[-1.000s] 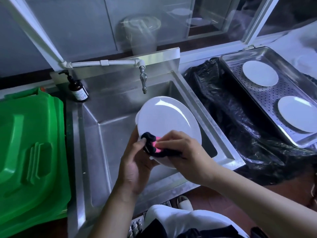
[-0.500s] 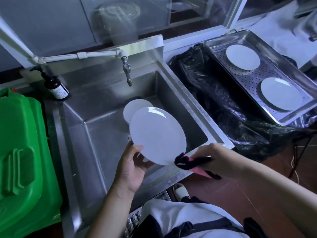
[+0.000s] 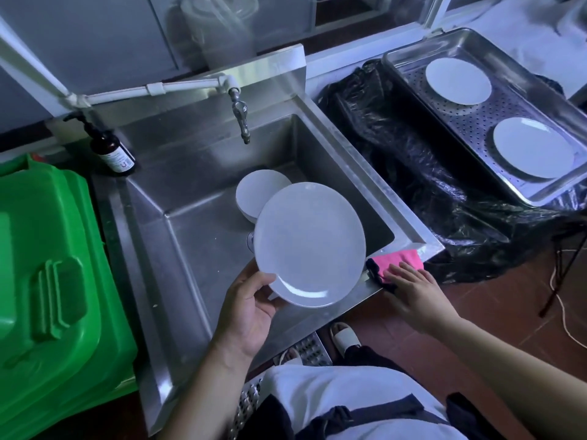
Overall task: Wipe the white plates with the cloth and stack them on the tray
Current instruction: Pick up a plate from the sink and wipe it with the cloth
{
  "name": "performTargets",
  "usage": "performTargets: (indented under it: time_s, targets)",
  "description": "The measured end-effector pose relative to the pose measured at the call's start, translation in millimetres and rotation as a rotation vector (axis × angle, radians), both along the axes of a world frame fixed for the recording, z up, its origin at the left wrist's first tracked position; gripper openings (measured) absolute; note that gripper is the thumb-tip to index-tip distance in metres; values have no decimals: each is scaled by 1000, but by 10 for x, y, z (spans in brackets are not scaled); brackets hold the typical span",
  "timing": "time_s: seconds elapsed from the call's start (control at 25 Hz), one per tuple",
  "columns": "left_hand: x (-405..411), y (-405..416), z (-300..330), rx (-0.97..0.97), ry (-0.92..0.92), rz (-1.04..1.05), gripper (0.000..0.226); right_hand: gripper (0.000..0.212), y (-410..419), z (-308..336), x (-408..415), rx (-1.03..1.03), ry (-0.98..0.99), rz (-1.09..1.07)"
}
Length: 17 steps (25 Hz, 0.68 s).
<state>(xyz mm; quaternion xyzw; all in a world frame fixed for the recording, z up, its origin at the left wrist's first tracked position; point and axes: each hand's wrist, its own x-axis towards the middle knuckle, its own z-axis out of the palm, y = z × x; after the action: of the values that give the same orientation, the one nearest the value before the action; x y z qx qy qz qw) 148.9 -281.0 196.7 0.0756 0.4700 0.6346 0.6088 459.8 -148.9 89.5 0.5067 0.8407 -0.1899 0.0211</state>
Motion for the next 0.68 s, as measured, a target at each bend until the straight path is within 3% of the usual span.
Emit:
performTargets:
  time_s: [0.16,0.28,0.36,0.48,0.68]
  targets:
    - [22,26,-33,-18,-5,-19,38,35,106,384,-176,-154,142,-181]
    - [97,107,-4,-26,-17,-62,35,29,214,944,-320,-430,615,-607]
    - [179,169,63,-22,-30,-88,34,33,324,1318,-347,-710,872,-741]
    - [365,270,163,4,-27,-163,42,43,437,1740,-202,-843,924,-713]
    - [827,508,344,22,-34,-168,53,34,569,1999,361,-830,985,-739]
